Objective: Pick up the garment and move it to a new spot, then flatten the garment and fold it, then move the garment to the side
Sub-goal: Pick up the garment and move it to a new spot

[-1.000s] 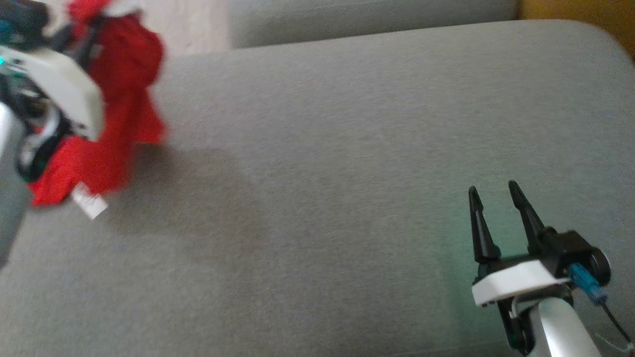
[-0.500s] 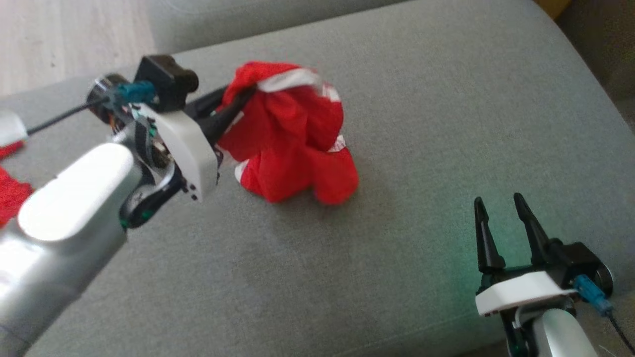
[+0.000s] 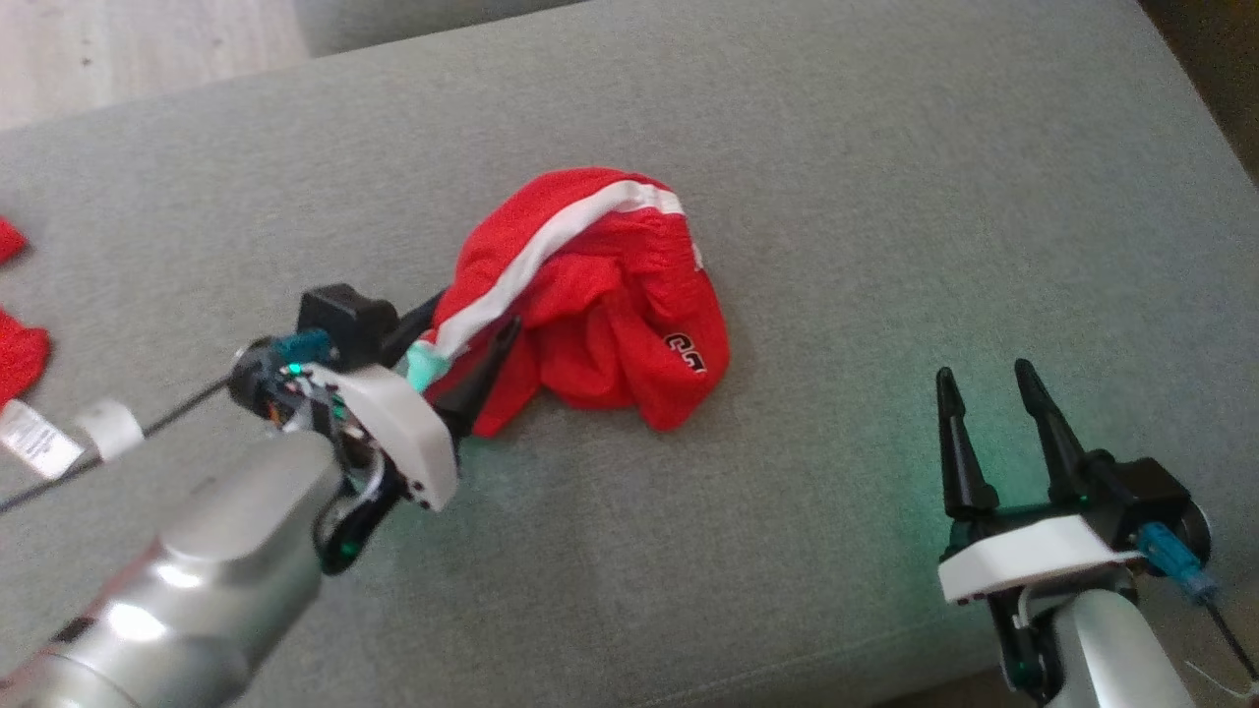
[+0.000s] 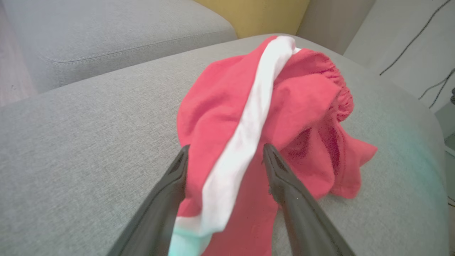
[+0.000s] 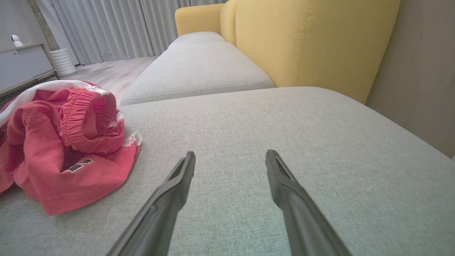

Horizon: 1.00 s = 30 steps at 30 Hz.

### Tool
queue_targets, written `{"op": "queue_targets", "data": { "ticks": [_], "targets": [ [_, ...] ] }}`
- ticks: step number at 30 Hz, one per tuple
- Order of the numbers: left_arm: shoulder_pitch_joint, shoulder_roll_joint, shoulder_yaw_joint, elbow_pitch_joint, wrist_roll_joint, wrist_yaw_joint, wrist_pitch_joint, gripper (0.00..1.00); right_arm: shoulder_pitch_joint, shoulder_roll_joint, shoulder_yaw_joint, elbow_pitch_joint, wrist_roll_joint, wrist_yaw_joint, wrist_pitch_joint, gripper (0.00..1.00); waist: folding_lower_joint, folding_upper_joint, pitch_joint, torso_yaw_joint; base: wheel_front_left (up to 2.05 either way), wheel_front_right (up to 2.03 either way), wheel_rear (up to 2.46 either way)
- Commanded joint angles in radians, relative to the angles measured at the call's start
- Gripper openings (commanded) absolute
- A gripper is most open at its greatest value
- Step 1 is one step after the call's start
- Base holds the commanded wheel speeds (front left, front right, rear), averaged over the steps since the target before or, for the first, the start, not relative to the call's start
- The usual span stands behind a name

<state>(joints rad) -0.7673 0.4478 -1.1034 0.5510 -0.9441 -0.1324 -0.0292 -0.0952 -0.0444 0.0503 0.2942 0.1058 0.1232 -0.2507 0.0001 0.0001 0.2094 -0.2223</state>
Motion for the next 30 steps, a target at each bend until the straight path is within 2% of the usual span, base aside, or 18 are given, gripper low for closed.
{"op": "queue_targets", "data": {
  "ticks": [1, 3, 9, 13, 18, 19, 20, 24, 30],
  "targets": [
    [-0.027, -0.003, 0.044, 0.003, -0.007, 0.002, -0.044, 1.0, -0.026, -0.006, 0.01, -0.024, 0.0, 0.008, -0.011, 1.0, -0.0001, -0.0001, -0.015, 0.022, 0.0, 0.0, 0.0],
    [-0.012, -0.033, 0.048, 0.032, -0.007, 0.005, -0.089, 1.0, -0.022, -0.006, -0.002, -0.02, -0.006, 0.008, -0.011, 1.0, -0.0001, -0.0001, -0.032, 0.041, 0.0, 0.0, 0.0],
    [0.04, -0.097, 0.08, 0.081, -0.006, 0.064, -0.197, 1.0, -0.005, -0.006, -0.056, -0.019, -0.015, 0.008, -0.011, 1.0, -0.0001, -0.0001, -0.101, 0.097, 0.0, 0.0, 0.0],
    [0.086, -0.105, 0.106, 0.078, 0.001, 0.101, -0.221, 1.0, 0.017, -0.006, -0.089, -0.02, -0.034, 0.008, -0.011, 1.0, -0.0001, -0.0001, -0.16, 0.138, 0.0, 0.0, 0.0],
    [0.171, -0.089, 0.159, 0.023, 0.003, 0.146, -0.231, 1.0, 0.043, -0.006, -0.109, -0.026, -0.045, 0.008, -0.011, 1.0, -0.0001, -0.0001, -0.223, 0.177, 0.0, 0.0, 0.0],
    [0.19, -0.084, 0.174, 0.004, 0.009, 0.16, -0.231, 1.0, 0.047, -0.006, -0.112, -0.028, -0.045, 0.008, -0.011, 1.0, -0.0001, -0.0001, -0.231, 0.186, 0.0, 0.0, 0.0],
    [0.232, -0.076, 0.225, -0.053, 0.039, 0.193, -0.232, 1.0, 0.057, -0.006, -0.111, -0.03, -0.041, 0.008, -0.011, 1.0, -0.0001, -0.0001, -0.247, 0.201, 0.0, 0.0, 0.0],
    [0.367, -0.077, 0.338, -0.155, 0.079, 0.247, -0.232, 1.0, 0.083, -0.006, -0.101, -0.028, -0.028, 0.008, -0.011, 1.0, -0.0001, -0.0001, -0.276, 0.226, 0.0, 0.0, 0.0],
    [0.567, -0.106, 0.499, -0.251, 0.156, 0.281, -0.232, 1.0, 0.118, -0.006, -0.072, -0.018, -0.009, 0.008, -0.011, 1.0, -0.0001, -0.0001, -0.307, 0.241, 0.0, 0.0, 0.0]
  ]
}}
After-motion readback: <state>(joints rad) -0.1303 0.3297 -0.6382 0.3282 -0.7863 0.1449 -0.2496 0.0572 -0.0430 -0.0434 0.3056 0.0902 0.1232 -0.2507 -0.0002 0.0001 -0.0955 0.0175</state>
